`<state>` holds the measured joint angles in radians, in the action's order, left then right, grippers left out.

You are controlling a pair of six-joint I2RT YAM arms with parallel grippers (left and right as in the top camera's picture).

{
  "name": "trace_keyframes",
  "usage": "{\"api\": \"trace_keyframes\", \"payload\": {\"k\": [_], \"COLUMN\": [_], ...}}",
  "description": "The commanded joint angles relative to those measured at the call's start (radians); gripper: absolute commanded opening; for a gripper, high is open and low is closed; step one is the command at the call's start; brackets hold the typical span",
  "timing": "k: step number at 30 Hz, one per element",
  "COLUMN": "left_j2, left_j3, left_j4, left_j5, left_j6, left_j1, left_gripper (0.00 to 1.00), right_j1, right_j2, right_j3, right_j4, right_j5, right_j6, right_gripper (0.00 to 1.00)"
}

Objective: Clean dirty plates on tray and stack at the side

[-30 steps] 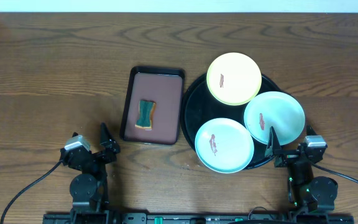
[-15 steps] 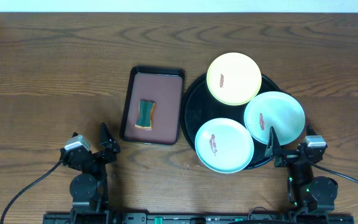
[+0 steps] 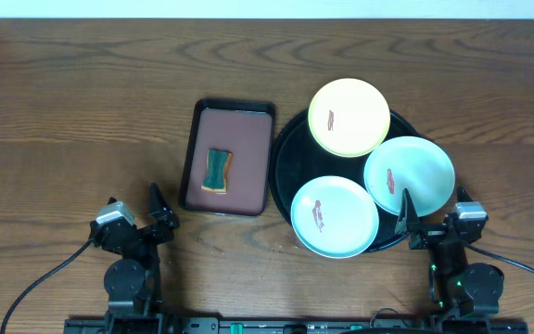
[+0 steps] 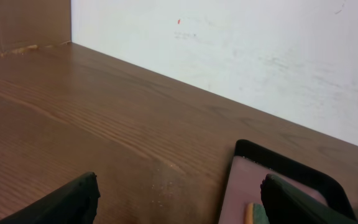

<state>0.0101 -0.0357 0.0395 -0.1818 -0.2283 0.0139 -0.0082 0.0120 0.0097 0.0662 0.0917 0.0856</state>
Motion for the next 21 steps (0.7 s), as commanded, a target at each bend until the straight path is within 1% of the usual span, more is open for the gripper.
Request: {"api": "trace_keyframes", "payload": {"k": [1,12,16,18,20,21], "left_j2": [-0.006,-0.006,-0.006,-0.006,-0.006,-0.006], "left_j3": [0.032,0.032,0.032,0.031,0.031,0.031], "left_j4": [0.011,-0.019,-0.065,-0.098,-0.144,-0.169], "left_j5": [0.005,0.013,0.038,0.108,0.205,0.226], "left_j6": [0.010,-0.002,-0.014,-0.039,-0.043,-0.043], "left_j1": [-0.005,-0.005,-0.005,-0.005,-0.005,-0.005], "left_gripper": [0.84,0.84,0.84,0.84,0.84,0.84], "right_j1": [0.007,0.007,0.007,0.007,0.007,0.007], "right_j2": [0.001,0.001,0.001,0.001,0.001,0.001], "right_j3": [-0.004,-0.004,-0.004,-0.004,-0.004,-0.004], "right_j4": [0.001,-0.022,-0.012,-0.036,-0.080,-0.108], "right_j5": [-0.009,-0.009,-0.011,0.015,0.116,0.166], "right_j6": [-0.013,-0.013,-0.013,-0.004,0.011,0.011], "right_gripper": [0.99,0.99,0.99,0.99,0.99,0.99]}}
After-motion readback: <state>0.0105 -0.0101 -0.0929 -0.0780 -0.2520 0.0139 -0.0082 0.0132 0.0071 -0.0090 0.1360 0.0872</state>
